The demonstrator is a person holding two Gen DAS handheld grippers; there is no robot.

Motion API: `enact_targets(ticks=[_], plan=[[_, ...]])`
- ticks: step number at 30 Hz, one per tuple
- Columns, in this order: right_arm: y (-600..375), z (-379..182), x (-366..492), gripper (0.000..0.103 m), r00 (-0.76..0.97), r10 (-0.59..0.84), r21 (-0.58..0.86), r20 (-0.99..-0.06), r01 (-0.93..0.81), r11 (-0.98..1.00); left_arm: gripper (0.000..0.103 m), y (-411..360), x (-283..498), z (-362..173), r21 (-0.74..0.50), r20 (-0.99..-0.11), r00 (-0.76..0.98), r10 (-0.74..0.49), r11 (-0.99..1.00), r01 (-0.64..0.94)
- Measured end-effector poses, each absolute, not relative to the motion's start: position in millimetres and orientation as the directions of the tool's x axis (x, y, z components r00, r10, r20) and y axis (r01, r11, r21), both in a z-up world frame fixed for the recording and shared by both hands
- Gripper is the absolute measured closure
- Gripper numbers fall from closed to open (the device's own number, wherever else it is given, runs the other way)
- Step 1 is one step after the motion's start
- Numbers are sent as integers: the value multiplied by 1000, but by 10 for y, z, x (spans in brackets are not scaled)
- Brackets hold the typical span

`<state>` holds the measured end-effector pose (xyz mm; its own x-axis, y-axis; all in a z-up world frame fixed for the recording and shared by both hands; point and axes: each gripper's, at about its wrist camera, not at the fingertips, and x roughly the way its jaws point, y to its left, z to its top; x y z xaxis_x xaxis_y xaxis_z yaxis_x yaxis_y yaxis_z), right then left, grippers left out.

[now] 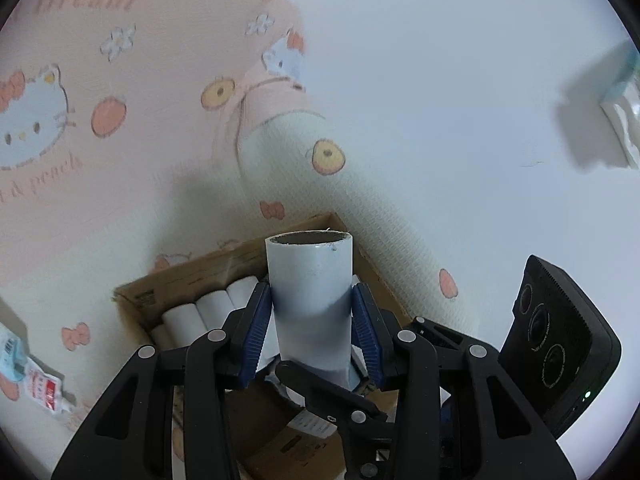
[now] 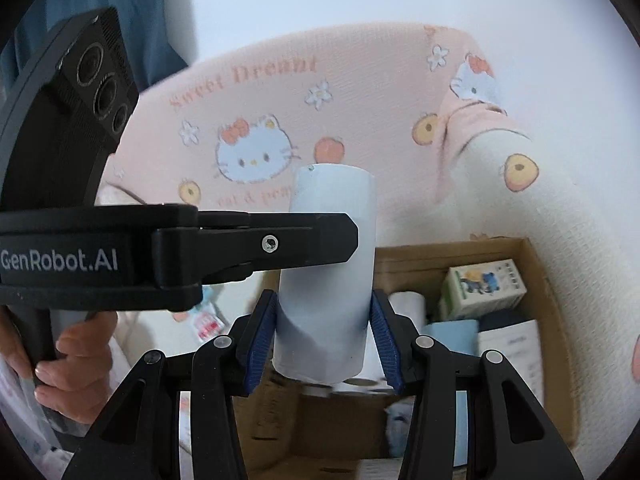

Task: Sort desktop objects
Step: 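Lower the white tube into the box beside the standing tubes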

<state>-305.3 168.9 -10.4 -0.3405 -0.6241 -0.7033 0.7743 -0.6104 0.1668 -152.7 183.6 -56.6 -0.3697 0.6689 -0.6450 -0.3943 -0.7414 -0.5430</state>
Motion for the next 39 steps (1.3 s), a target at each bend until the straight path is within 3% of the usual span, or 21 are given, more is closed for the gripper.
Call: enact_targets(ticks=[11, 16, 22, 39], plan=[[1672, -618, -3350, 58, -277, -520, 137, -808, 770, -623, 57, 1894, -1869, -1361, -715, -652, -217, 726, -684, -144], [1614, -757, -3409, 60, -244, -496, 130, -834, 785, -605, 58, 1923, -1932, -1455, -630, -727, -242, 643, -764, -139], [1515, -897, -3453, 62, -268, -422, 54, -866, 790, -611, 58, 1947, -2054, -1513, -635, -726, -228, 648, -760, -138], [1620, -936, -3473, 65, -186, -465, 146, -865, 795, -589, 59, 2020, -2125, -1763, -630, -748, -190, 636, -771, -96]])
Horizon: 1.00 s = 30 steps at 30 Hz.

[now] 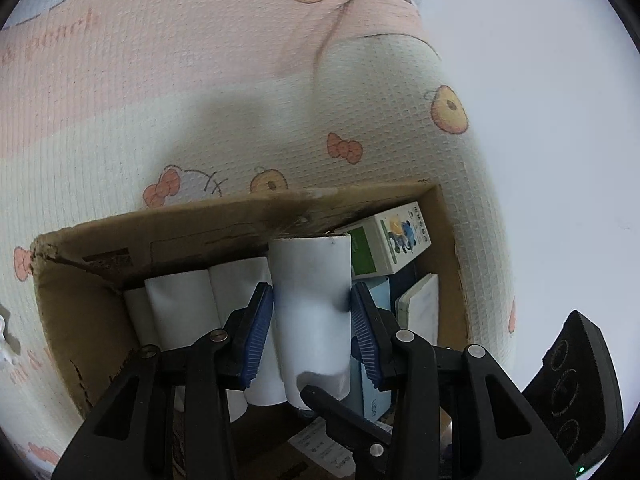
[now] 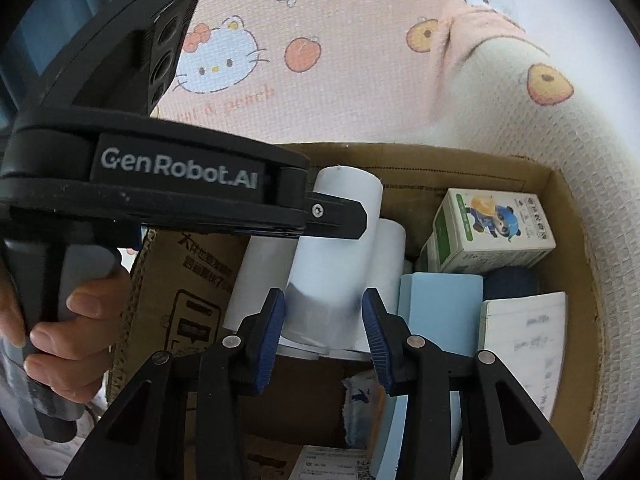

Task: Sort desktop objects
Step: 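Lower the white tube into the box beside the standing tubes, then open the right tool to release the tube in the box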

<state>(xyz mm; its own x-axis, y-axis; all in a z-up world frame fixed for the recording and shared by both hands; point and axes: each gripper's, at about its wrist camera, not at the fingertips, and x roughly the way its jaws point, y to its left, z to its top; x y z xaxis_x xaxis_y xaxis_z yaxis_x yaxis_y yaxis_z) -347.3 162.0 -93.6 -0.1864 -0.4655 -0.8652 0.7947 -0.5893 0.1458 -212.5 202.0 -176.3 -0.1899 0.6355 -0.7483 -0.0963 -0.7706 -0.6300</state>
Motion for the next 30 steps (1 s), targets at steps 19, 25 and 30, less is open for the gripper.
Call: enact_targets(ticks=[19, 25, 30], plan=[[1652, -634, -3254, 65, -292, -434, 29, -852, 802, -597, 59, 1804, -1906, -1441, -595, -743, -267, 614, -788, -155], [1791, -366, -2931, 65, -355, -505, 33, -787, 793, -608, 59, 1656, -1602, -1185, -546, -696, -376, 611, -791, -276], [1869, -302, -2722, 65, -356, -550, 84, -756, 779, -621, 59, 1474, -1285, -955, -489, -654, -436, 618, -786, -379]])
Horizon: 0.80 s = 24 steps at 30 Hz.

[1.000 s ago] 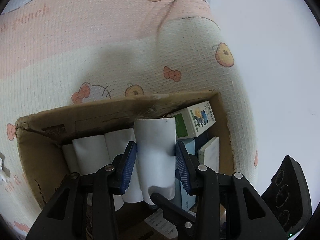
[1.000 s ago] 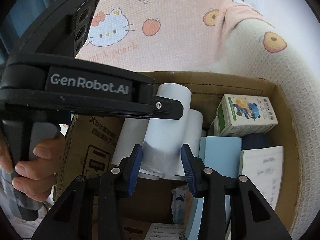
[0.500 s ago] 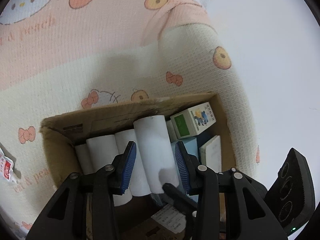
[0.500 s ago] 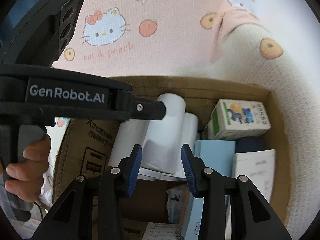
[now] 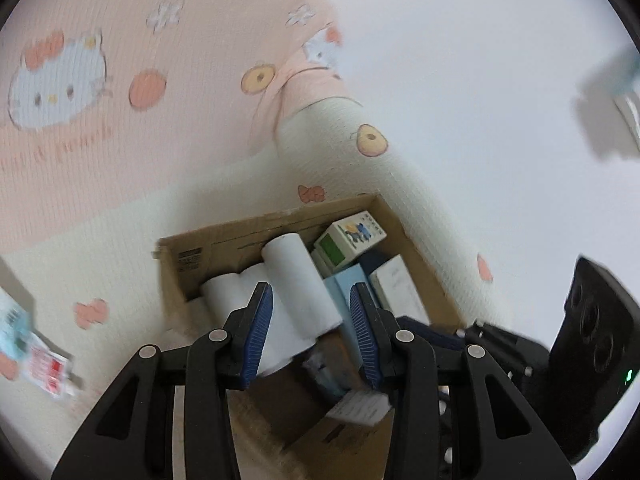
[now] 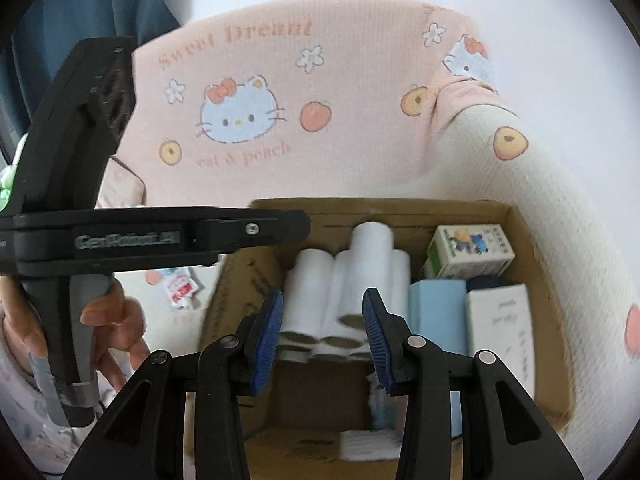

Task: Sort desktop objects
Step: 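Open the right tool to release the tube in the box, then withdraw the right tool from the box toward the next white tube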

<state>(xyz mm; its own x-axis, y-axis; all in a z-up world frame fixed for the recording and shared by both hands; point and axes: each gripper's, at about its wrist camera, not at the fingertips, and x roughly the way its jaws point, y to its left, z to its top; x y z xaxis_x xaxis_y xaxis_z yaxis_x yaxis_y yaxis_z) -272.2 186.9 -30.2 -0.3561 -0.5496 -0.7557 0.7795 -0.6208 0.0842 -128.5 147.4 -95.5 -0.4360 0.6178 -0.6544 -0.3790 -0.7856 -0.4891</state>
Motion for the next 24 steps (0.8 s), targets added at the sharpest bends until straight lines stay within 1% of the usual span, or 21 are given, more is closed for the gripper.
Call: enact_targets(ticks=[3, 5, 10, 15, 20, 24], plan=[[1836, -274, -2655, 65, -364, -552, 82, -750, 777, -624, 56, 1368, -1074, -830, -373, -663, -509, 549, -832, -412], [1790, -257, -2577, 65, -375, -547, 62, -748, 781, -621, 52, 1296, -984, -799, -349, -662, -512, 547, -830, -434], [1671, -144, -2306, 65, -437, -515, -39, -737, 789, -613, 52, 1129, -824, -825, -299, -701, -495, 513, -842, -449], [1532, -31, -2031, 65, -504, -523, -139, -687, 798, -587, 52, 829, -558, -909, -220, -697, -541, 470, -859, -462], [1390, 34, -1730, 65, -563, -526, -214, -637, 785, -582, 52, 322, -363, -1065, -263, -704, -525, 479, -862, -433], [1275, -58, -1480, 65, -577, -516, -241, -633, 780, -577, 52, -28, -264, -1176, -251, -709, -559, 430, -895, -369]])
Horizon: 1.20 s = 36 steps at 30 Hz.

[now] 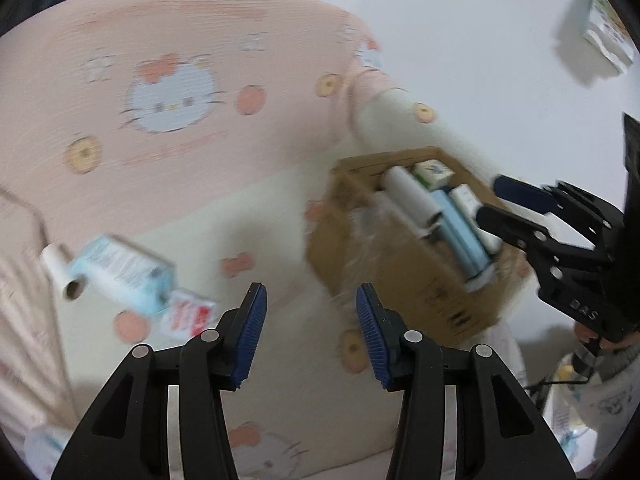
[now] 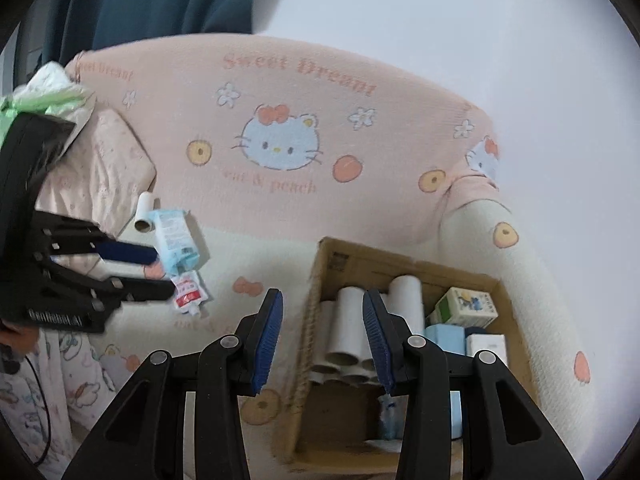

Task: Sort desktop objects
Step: 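Withdraw the right tool from the box toward the next white tube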

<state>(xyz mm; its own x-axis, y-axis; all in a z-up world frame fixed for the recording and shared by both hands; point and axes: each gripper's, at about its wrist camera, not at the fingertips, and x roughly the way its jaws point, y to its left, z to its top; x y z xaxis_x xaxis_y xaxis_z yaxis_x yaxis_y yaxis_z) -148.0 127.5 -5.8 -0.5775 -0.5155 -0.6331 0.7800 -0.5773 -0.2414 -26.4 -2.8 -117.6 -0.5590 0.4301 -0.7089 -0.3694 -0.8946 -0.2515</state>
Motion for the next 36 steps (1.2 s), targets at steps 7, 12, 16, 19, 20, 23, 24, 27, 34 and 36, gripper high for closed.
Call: enact_targets(ticks=[7, 12, 16, 19, 20, 23, 24, 27, 34, 36], plan=[[853, -190, -1207, 65, -539, -533, -263, -652, 820, -508, 52, -659, -319, -1530, -451, -702, -531, 475, -873, -184], [408, -307, -1051, 65, -526, -542, -309, -656, 842, -443, 48, -941, -273, -1554, -447, -686, -583, 435, -885, -133], [66, -462, -927, 65, -481, -544, -319, -688, 873, -369, 38, -1222, -303, -1686, -434, -699, -605, 380, -899, -63], [-164, -591, -826, 65, -460, -538, -339, -706, 887, -314, 36, -1500, -389, -1871, -476, -703, -611, 363, -879, 26], [-237, -639, -795, 65, -451, -537, -341, -713, 892, -297, 36, -1601, -397, -1951, -497, -703, -613, 359, -865, 63], [-481, -819, -677, 65, -439, -512, -353, -738, 898, -262, 36, -1875, -436, -2154, -554, -684, -639, 352, -820, 142], [-535, -872, -635, 65, -430, -511, -350, -744, 903, -250, 36, -1946, -428, -2211, -551, -681, -654, 330, -819, 160], [-675, -1014, -555, 65, -400, -509, -340, -762, 916, -212, 36, -2115, -438, -2355, -565, -684, -658, 316, -799, 204], [-1027, -1270, -524, 65, -348, -488, -303, -801, 938, -171, 35, -2444, -527, -2451, -676, -622, -715, 319, -680, 284], [-1142, -1329, -540, 65, -332, -484, -291, -810, 943, -159, 35, -2528, -587, -2509, -703, -616, -714, 334, -642, 306]])
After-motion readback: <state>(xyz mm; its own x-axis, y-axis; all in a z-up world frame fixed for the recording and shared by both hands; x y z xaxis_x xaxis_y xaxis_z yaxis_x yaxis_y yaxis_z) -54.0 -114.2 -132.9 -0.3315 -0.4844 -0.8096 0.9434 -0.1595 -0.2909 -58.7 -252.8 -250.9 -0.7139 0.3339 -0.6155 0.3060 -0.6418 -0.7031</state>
